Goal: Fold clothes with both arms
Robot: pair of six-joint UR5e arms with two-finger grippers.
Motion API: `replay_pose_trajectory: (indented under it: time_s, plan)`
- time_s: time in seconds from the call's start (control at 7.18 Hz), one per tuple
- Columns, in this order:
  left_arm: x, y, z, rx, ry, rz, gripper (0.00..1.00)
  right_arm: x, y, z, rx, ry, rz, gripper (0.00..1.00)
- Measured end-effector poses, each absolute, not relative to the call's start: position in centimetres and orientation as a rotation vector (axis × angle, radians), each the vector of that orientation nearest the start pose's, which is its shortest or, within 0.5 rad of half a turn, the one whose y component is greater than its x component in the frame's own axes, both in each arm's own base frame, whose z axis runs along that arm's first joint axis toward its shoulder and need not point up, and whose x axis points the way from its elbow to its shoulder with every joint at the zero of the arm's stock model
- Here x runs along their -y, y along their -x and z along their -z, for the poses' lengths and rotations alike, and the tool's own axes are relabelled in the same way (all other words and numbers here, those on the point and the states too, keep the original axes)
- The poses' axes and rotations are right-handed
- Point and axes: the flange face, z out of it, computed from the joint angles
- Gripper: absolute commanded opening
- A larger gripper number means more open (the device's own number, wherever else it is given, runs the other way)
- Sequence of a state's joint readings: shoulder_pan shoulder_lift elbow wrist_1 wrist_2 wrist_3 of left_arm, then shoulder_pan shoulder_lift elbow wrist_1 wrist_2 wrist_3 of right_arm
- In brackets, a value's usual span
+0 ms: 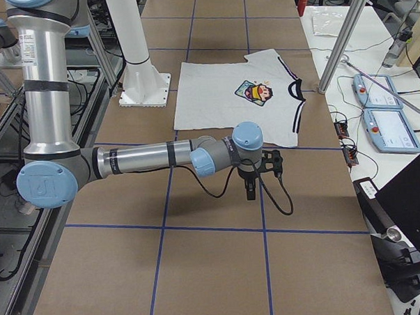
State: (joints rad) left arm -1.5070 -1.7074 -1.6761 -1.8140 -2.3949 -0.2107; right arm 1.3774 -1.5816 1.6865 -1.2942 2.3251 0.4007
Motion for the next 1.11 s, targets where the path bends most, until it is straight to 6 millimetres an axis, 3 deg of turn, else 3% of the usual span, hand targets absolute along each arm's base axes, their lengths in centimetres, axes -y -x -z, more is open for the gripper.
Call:
replay_pose_trajectory:
  time_s: [0.14, 0.42, 0.7, 1.11]
  plan:
    - [55.9, 2.1, -49.8, -0.863, -0.349, -0.074, 1.00, 51.5, 5.3, -57.0, 0.815, -0.133, -0.064, 1.00]
    - [55.6, 1.8, -49.2, -0.867, -0.356, -0.081, 1.00, 55.5, 9.8, -55.5, 0.842, -0.195, -0.078, 1.00]
    - [55.5, 1.6, -49.1, -0.869, -0.357, -0.084, 1.00, 60.7, 17.5, -53.2, 0.880, -0.239, -0.103, 0.94]
    - [55.6, 1.4, -48.6, -0.871, -0.378, -0.093, 1.00, 65.2, 27.8, -50.7, 0.855, -0.332, -0.258, 0.82]
